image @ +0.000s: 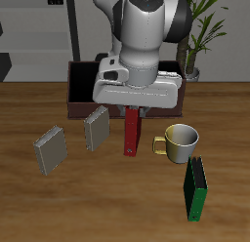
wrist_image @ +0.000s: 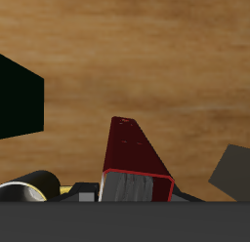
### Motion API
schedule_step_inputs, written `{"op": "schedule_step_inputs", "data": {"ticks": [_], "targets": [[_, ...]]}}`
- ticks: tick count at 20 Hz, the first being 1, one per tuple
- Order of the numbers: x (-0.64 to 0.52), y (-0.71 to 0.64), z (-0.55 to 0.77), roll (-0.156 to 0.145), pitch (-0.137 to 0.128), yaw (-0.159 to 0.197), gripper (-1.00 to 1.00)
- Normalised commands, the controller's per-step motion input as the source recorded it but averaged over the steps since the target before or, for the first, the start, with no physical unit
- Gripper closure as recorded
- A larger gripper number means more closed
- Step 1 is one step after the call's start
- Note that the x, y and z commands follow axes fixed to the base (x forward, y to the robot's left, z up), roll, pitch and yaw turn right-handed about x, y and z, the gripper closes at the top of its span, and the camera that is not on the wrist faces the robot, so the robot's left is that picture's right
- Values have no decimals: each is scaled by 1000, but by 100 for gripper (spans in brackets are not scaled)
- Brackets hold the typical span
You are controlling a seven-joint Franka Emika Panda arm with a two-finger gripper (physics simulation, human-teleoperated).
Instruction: Place the red book into the back desk caddy's right compartment
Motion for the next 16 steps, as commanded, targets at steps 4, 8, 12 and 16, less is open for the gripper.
{"op": "schedule_step_inputs", "data": {"ticks": [4, 8, 12, 16], "targets": [[-610, 191, 592, -32, -74, -19, 100], [-603, 109, 386, -36, -30, 38, 100], [-585, 155, 348, 21, -74, 72, 100], [-518, 111, 238, 19, -17, 6, 100]]}}
